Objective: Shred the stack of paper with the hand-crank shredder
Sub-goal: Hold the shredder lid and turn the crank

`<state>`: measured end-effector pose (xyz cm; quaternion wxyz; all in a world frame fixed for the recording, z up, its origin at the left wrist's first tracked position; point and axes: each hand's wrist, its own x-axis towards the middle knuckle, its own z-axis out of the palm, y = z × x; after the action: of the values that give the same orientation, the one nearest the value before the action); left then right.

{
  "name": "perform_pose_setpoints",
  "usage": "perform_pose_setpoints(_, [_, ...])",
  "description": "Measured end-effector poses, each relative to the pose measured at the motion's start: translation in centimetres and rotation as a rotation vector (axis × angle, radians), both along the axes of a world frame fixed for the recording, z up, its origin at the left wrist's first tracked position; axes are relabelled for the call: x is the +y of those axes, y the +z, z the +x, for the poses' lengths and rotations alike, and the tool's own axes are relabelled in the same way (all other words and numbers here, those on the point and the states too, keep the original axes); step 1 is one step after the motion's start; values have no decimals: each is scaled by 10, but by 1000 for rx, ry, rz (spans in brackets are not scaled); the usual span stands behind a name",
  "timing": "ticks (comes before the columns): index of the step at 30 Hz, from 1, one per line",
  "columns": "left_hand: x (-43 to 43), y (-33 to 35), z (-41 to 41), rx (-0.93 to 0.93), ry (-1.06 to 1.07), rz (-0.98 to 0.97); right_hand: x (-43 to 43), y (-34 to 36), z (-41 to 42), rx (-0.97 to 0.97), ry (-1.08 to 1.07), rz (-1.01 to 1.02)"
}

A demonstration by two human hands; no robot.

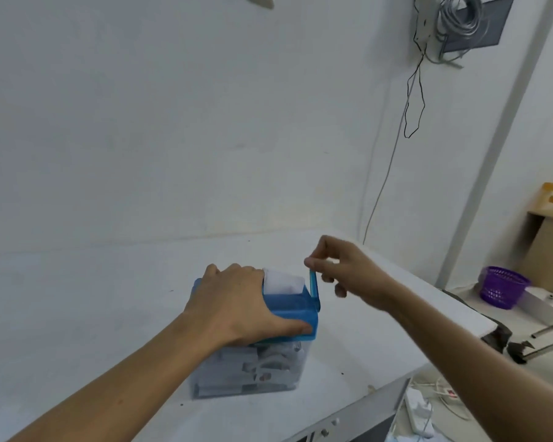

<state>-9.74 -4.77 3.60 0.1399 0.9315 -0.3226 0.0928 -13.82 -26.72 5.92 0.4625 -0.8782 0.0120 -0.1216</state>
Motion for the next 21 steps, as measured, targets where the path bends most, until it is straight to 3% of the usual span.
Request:
perform_pose_setpoints(3, [2,-1,-3,-8,6,15,10,-26,11,100,-73,191])
perform_pose_setpoints(8, [1,2,-7,-7,37,23,31,-63,5,287,-89,299])
perform_pose_setpoints(12, [1,1,-1,-14,40,13,46,-85,-19,325,-182,357])
perform_pose_setpoints(17, [1,1,8,24,-13,51,52,-87,-46,424,-291,370])
perform_pose_setpoints(21, [0,2,9,61,-43,21,55,-68,-69,448,-469,561])
